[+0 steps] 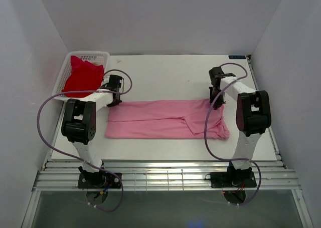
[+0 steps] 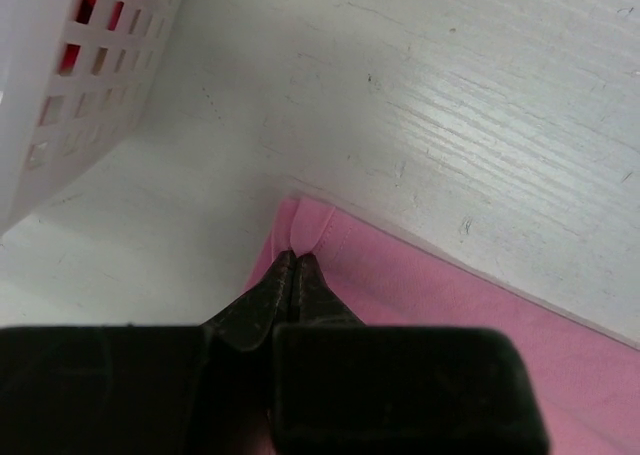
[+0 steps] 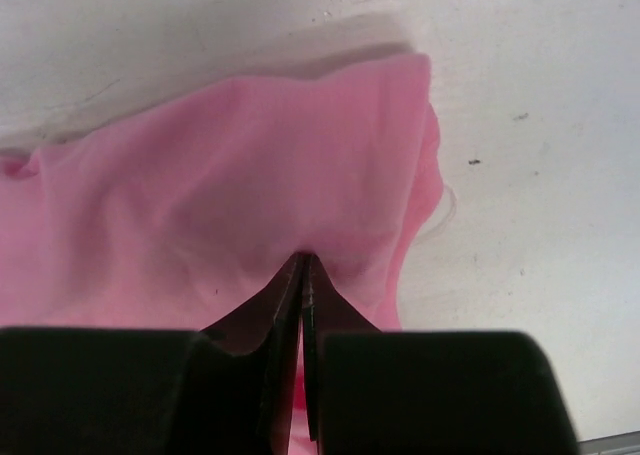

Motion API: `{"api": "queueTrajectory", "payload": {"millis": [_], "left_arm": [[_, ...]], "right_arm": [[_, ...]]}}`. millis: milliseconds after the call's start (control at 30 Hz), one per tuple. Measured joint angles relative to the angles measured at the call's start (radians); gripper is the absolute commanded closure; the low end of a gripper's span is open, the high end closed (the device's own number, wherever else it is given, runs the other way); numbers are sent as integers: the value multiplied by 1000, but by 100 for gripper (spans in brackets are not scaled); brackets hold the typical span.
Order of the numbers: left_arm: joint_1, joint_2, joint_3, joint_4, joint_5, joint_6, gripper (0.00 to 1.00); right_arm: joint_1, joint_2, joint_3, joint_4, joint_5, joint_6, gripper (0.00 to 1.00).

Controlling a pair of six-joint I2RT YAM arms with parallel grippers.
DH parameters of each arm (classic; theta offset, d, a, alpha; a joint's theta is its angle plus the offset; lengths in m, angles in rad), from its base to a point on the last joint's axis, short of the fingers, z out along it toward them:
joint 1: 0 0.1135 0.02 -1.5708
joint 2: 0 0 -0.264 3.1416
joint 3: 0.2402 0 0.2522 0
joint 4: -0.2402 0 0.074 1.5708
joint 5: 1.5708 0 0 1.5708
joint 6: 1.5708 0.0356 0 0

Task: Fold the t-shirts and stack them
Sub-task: Fold the other side of the tshirt into a rectangle

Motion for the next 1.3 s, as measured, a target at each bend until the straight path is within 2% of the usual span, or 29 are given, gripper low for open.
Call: {"api": "queueTrajectory", "payload": {"millis": [200, 600, 833, 1033, 1133, 1233, 1267, 1300], "left_arm": [[1, 17, 6, 5, -1, 8, 99], [35, 18, 6, 18, 26, 8, 100], [40, 45, 42, 24, 51, 26, 100], [40, 93, 106, 29, 70, 57, 99], [40, 101, 119, 33, 76, 66, 94], [40, 101, 122, 34, 82, 70, 80], [40, 101, 122, 35, 85, 71, 68], [40, 100, 124, 36, 85, 74, 61]], "right_arm": [[-10, 84, 36, -7, -1, -13, 92], [-93, 95, 53, -19, -79, -20, 92], [-106, 176, 170, -114, -86, -34, 92], [-111, 282, 341, -203, -74, -53, 92], [-117, 341, 442, -224, -70, -58, 92], [-128, 396, 545, -231, -71, -61, 92], [-132, 409, 570, -225, -71, -62, 91], [-137, 421, 591, -220, -71, -63, 90]]}}
